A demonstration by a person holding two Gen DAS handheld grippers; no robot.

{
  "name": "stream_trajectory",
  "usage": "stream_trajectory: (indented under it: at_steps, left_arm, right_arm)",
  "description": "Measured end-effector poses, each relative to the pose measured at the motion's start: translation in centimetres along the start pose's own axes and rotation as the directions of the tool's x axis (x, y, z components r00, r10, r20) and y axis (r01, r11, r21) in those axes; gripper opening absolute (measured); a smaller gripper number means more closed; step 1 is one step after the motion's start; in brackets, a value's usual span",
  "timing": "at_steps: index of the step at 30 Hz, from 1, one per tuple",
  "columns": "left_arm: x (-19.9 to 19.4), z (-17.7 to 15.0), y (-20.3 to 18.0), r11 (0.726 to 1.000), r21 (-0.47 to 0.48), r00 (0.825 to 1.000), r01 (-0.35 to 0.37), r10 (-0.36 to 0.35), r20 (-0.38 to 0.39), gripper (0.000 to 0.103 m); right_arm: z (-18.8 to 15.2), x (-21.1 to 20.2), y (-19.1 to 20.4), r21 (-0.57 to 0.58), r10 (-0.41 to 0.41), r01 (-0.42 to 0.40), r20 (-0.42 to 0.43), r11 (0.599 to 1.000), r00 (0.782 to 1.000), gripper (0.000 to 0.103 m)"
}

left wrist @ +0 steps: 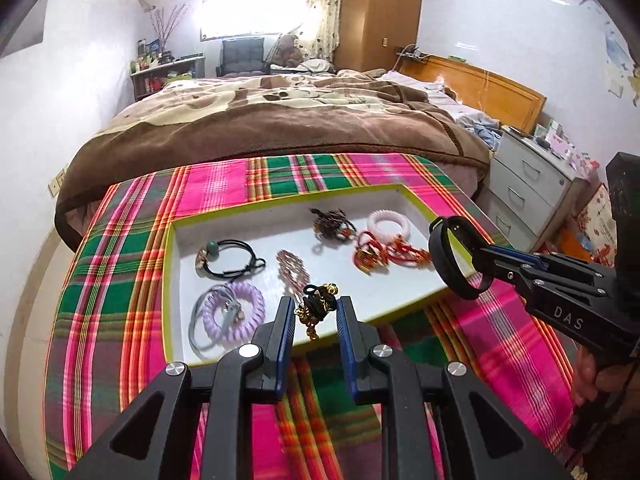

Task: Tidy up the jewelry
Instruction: 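Carry the black band and gold charm over the box and lower them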

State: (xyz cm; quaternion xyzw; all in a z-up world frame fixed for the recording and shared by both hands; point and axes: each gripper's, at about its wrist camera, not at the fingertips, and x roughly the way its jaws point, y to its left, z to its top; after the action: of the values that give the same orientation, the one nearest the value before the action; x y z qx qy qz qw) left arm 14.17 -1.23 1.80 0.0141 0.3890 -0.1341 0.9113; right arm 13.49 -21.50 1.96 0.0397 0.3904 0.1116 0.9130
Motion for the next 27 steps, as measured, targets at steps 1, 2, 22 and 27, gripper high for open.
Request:
stream_trajectory:
  at_steps: [1, 2, 22, 27]
  left_arm:
    - [0.2, 0.3, 0.2, 1.000, -0.003, 1.000, -0.004, 0.004, -0.001, 0.021]
    - [0.4, 0.6, 0.4, 1.000, -0.002, 1.000, -0.007, 0.007, 0.005, 0.021]
    - [6.1, 0.9, 2.4, 0.998, -0.056, 0.996, -0.023, 0.018, -0.086, 0.021]
    - [6.6, 0.6, 2.4, 0.998, -0.055, 0.994, -0.029, 0.023, -0.105, 0.022]
  right_arm:
    - [0.3, 0.4, 0.0, 0.002, -0.002, 0.002, -0.002, 1.000, 1.000, 0.016]
    - [0.6, 0.7, 0.0, 0.001, -0.006, 0.006, -0.004, 1.000, 1.000, 0.016]
    - [2.8, 7.6, -0.5, -0.022, -0.086, 0.084, -0.104, 0.996, 0.991, 0.016]
    - [2.7, 7.7, -0.4, -0.028, -0.092, 0.089, -0.106, 0.996, 0.990, 0.016]
